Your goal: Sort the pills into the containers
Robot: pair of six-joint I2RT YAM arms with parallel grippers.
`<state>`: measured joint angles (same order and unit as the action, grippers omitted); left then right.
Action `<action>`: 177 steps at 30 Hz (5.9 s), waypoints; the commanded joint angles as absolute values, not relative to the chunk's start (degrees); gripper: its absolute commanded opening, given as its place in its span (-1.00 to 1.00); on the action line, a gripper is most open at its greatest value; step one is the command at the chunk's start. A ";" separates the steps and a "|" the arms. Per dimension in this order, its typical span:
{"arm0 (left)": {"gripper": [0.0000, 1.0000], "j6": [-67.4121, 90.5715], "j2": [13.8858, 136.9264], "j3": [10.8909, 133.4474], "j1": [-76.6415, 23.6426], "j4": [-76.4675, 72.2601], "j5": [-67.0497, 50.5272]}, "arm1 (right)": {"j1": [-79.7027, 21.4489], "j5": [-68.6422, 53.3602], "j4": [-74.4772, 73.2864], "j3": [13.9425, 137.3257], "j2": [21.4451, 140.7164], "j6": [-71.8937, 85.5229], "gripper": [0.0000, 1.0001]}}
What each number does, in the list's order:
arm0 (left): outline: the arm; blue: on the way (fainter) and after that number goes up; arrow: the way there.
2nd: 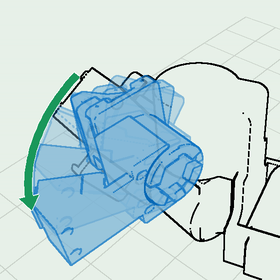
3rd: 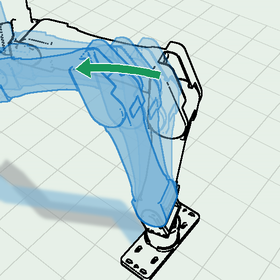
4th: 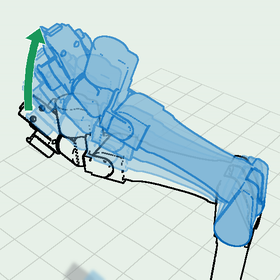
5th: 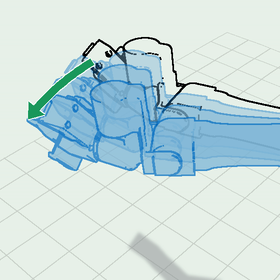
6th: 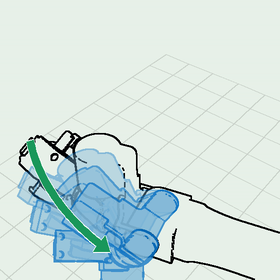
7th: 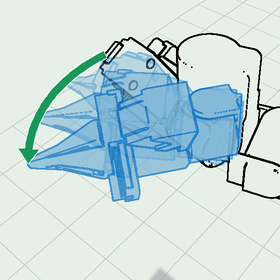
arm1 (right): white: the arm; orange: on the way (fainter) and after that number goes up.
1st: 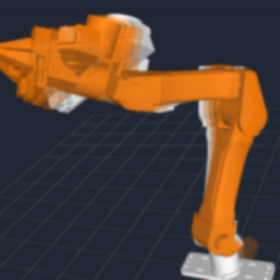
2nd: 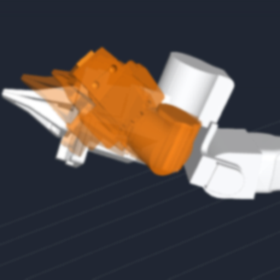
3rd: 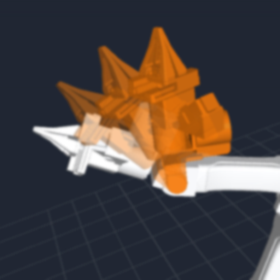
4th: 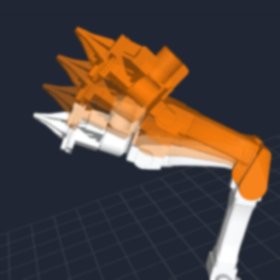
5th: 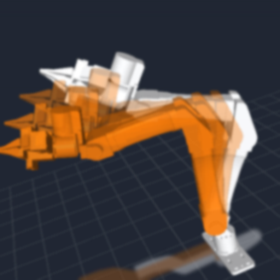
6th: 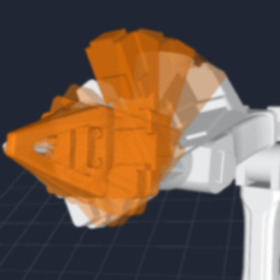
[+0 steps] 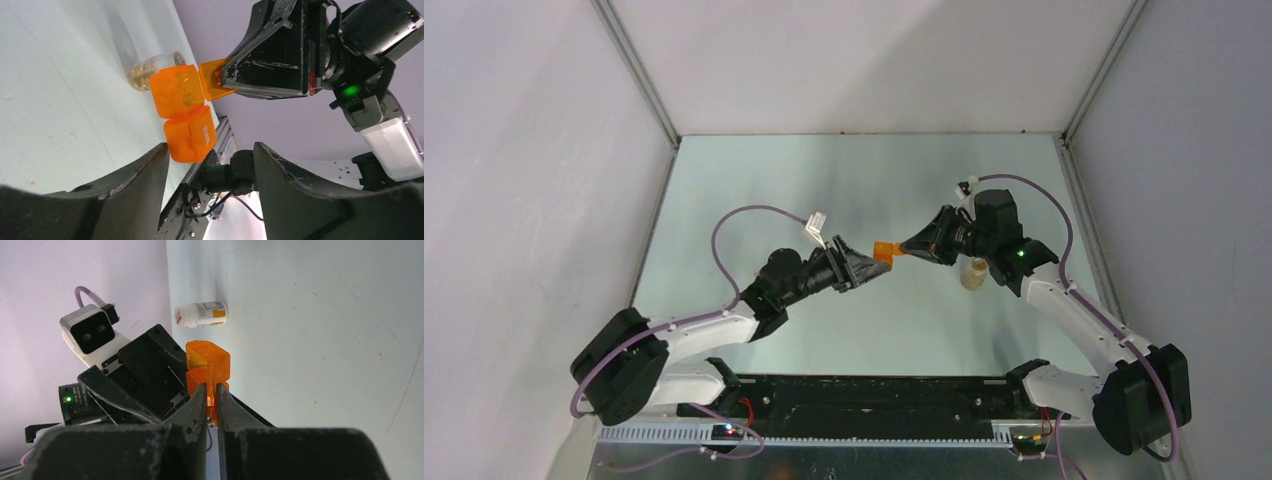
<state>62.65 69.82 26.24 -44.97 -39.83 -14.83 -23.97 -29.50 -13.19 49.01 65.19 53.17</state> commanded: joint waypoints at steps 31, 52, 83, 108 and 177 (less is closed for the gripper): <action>-0.93 73.85 76.33 24.39 -43.73 -60.60 -15.71 | -23.93 -32.14 -10.50 51.15 62.73 53.72 -0.82; -0.49 74.30 76.64 24.61 -43.73 -61.83 -15.04 | -24.06 -32.28 -10.86 51.15 62.69 53.33 -0.85; -1.00 82.97 75.04 24.68 -43.72 -67.15 -13.48 | -22.46 -25.47 -8.78 47.37 53.25 53.87 -0.38; -1.00 81.61 75.24 26.21 -43.87 -67.66 -16.68 | -27.64 -34.27 10.10 47.37 63.38 56.31 0.14; -0.99 45.00 92.76 41.65 -42.82 -19.01 -28.39 | -23.22 -19.76 -8.91 45.97 50.62 49.18 0.56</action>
